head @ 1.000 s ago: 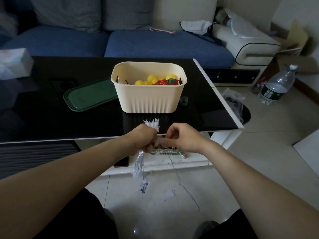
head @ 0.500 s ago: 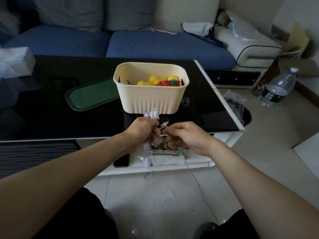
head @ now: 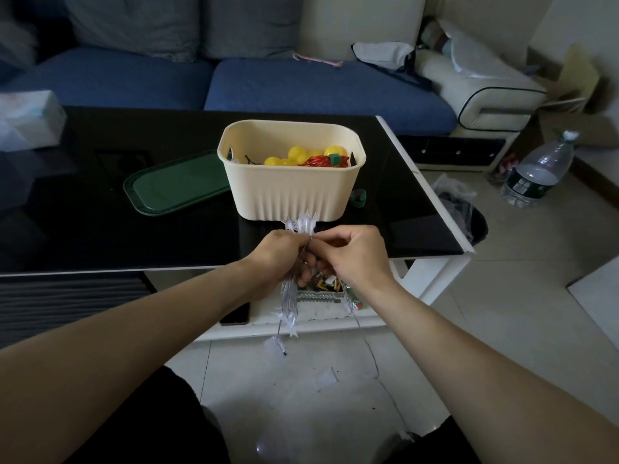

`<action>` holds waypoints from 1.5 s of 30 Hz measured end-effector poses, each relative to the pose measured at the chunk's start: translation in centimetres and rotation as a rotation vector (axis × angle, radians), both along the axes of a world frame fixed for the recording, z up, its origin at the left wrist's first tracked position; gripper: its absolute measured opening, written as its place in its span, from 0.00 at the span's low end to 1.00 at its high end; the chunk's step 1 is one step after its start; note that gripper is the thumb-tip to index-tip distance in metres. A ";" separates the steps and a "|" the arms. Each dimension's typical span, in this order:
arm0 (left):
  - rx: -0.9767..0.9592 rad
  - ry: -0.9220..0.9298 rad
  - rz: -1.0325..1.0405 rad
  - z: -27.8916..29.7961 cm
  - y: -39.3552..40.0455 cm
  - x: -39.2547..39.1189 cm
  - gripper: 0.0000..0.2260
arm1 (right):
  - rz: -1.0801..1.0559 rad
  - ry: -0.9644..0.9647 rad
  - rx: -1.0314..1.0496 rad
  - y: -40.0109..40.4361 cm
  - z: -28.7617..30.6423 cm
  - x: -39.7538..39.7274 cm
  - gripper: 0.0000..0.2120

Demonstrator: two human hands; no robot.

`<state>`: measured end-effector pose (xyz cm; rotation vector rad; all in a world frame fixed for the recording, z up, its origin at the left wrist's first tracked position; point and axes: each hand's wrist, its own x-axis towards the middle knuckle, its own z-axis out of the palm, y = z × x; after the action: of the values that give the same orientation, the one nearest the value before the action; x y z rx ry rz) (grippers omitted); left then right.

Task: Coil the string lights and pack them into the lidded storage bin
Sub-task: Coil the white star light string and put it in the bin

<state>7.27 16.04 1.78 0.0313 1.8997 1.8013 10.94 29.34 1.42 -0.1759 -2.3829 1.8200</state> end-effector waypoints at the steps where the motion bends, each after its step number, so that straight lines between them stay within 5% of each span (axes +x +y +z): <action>1: 0.003 -0.004 0.002 -0.1 0.1 0.0 0.19 | 0.004 0.010 0.045 -0.1 -0.1 0.0 0.02; 10: -0.094 0.038 0.146 -0.8 -0.5 -0.7 0.14 | 0.241 -0.007 0.460 -1.1 0.7 0.2 0.12; 14: -0.145 0.103 0.264 -1.0 -0.6 -1.3 0.14 | 0.306 -0.015 0.361 -1.3 0.7 0.5 0.19; 20: 0.005 0.109 0.296 -0.4 -1.0 -1.2 0.12 | 0.164 -0.090 0.408 -0.4 0.4 0.1 0.02; 29: 0.227 0.095 0.352 0.8 -1.5 -1.2 0.12 | 0.522 -0.520 0.319 0.4 -0.3 0.4 0.05; 33: 0.358 0.052 0.384 1.3 -2.2 -1.4 0.11 | 0.495 -0.544 0.371 1.4 -0.7 0.3 0.04; 36: 0.368 0.042 0.354 1.4 -2.3 -1.4 0.13 | 0.459 -0.599 0.217 2.2 -0.4 0.3 0.02; 41: 0.285 0.105 0.305 1.3 -2.2 -1.2 0.13 | 0.373 -0.599 0.035 2.7 -0.4 0.1 0.24; 45: 0.254 0.142 0.344 1.3 -2.5 -1.6 0.14 | 0.293 -0.575 0.007 3.3 -0.1 -0.2 0.18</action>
<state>5.69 13.49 3.09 -0.0859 1.8447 2.3199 10.78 32.67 1.27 -0.4202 -2.9277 2.1162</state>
